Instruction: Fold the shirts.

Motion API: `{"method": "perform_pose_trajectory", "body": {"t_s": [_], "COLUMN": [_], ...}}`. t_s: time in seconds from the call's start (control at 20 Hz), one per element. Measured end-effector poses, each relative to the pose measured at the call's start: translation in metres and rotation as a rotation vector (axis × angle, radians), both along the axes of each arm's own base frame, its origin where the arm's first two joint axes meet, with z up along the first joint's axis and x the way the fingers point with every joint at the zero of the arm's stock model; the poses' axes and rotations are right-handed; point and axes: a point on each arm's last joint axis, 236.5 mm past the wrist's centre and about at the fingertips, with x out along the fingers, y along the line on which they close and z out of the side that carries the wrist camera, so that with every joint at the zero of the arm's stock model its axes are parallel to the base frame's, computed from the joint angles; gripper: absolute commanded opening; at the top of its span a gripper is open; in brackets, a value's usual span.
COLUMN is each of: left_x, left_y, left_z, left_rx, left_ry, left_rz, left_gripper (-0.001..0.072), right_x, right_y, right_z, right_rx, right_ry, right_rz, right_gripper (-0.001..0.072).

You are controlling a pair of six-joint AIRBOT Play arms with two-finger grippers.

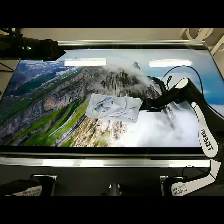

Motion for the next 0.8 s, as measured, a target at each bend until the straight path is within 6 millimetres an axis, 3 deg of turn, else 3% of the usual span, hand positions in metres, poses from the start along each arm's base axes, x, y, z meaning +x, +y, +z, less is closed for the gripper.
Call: {"method": "perform_pose_trajectory", "body": {"t_s": [0.25,0.35,0.4,0.45,0.5,0.65,0.8], "left_x": [-0.001,-0.001,-0.001,-0.001,-0.001,-0.001,-0.001], "left_y": [-0.002,-0.002,-0.002,-0.002,-0.002,-0.002,-0.002], "left_z": [0.0,0.0,0.0,0.0,0.0,0.0,-0.001], "left_rx": [0.003,0.003,0.003,0.003,0.003,0.004,0.008], "left_ry": [-0.001,-0.001,-0.001,-0.001,-0.001,-0.001,-0.003], "left_rz": [-0.004,-0.005,-0.005,-0.005,-0.005,-0.005,-0.008], "left_gripper": [0.0023,0.0023,0.0023,0.0023,0.0023,0.0023,0.0023], "right_x": [0.017,0.022,0.024,0.025,0.026,0.036,0.058], "right_y": [0.019,0.026,0.029,0.03,0.033,0.037,0.021], "right_z": [-0.024,-0.032,-0.033,-0.035,-0.034,-0.001,0.075], "right_rx": [0.083,0.098,0.107,0.111,0.124,0.202,0.259], "right_ry": [0.039,0.043,0.047,0.049,0.049,-0.029,-0.2], "right_rz": [-0.136,-0.166,-0.179,-0.185,-0.184,-0.099,-0.006], "right_gripper": [0.0526,0.0371,0.0144,0.0011,0.0013,0.0013,0.0013]}}
